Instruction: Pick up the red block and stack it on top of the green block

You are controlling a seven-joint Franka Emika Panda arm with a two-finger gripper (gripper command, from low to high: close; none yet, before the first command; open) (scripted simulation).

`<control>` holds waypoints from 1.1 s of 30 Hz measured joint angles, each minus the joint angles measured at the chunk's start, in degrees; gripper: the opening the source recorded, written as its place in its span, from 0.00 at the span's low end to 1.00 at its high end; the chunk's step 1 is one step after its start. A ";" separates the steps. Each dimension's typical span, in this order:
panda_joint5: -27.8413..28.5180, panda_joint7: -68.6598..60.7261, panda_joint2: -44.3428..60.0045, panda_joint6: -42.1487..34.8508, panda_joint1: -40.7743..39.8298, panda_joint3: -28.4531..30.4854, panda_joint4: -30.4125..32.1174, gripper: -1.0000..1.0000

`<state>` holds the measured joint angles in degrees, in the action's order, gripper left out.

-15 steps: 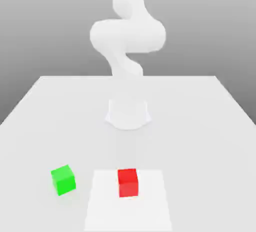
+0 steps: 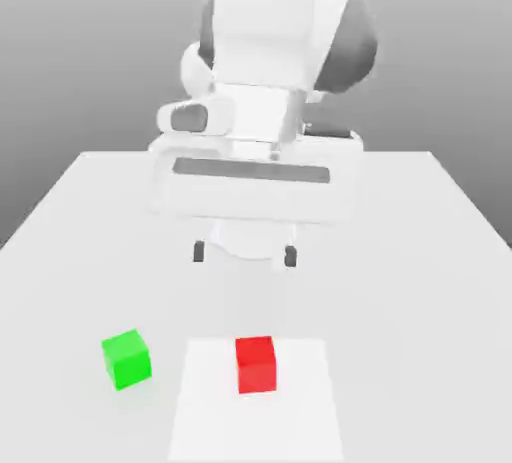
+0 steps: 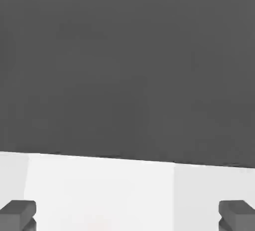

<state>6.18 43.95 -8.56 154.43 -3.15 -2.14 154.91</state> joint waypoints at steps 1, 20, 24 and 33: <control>-0.98 -1.07 2.04 1.38 0.22 0.18 1.35 0.50; -4.71 -4.70 20.72 16.39 1.30 0.72 3.63 0.00; -5.81 -5.46 14.23 10.87 0.87 0.05 4.49 0.00; -5.50 8.43 6.97 3.58 -3.24 4.23 4.72 0.00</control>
<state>0.68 52.38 -1.59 158.01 -6.39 2.09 159.63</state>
